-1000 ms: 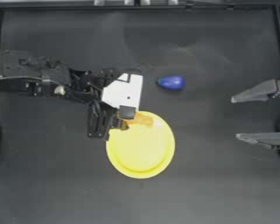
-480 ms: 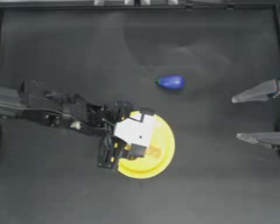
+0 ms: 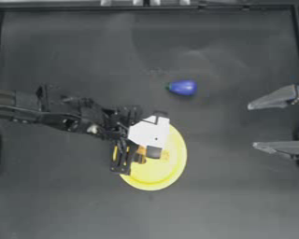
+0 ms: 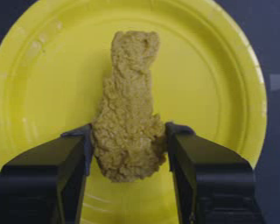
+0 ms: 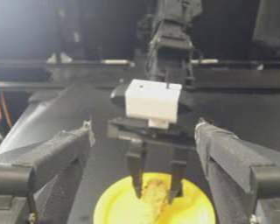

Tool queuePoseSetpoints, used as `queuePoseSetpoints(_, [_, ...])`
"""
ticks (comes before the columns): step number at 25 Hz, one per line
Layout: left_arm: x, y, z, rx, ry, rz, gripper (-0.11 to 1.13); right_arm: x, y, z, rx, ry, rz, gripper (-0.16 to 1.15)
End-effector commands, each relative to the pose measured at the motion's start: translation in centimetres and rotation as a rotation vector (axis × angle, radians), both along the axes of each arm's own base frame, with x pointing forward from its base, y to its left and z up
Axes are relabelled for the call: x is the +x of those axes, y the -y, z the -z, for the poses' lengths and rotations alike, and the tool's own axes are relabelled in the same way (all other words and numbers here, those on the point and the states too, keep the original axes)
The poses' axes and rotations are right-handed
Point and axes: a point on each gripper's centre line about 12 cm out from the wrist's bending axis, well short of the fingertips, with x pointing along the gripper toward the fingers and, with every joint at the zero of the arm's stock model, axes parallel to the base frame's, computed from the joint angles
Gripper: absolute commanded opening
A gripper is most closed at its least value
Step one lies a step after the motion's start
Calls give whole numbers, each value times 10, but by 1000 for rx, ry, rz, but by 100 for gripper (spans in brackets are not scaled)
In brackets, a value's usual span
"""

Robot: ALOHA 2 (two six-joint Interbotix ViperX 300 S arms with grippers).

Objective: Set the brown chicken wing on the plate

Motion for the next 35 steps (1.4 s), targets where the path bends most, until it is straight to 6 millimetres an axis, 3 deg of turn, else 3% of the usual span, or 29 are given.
queuePoseSetpoints(1, [3, 0, -16, 2, 44, -3, 28, 1, 0, -3, 3, 8, -1, 100])
queuePoseSetpoints(5, [4, 2, -15, 2, 44, 3, 44, 1, 0, -4, 3, 9, 1, 100])
queuePoseSetpoints(10, [6, 3, -13, -2, 41, 0, 94, 2, 0, -4, 1, 11, 0, 100])
queuePoseSetpoints(12, [7, 3, -14, 0, 44, 4, 106, 2, 0, -4, 1, 11, 0, 100])
queuePoseSetpoints(20, [7, 1, -25, 5, 63, 4, 97, 1, 0, -5, 0, 12, 0, 100])
queuePoseSetpoints(27, [-1, -10, -67, 33, 151, -7, 95, 1, 0, -5, -5, 12, 0, 100])
queuePoseSetpoints(35, [-25, -17, -114, 64, 264, -25, 94, 0, 0, -6, -8, 18, -1, 100])
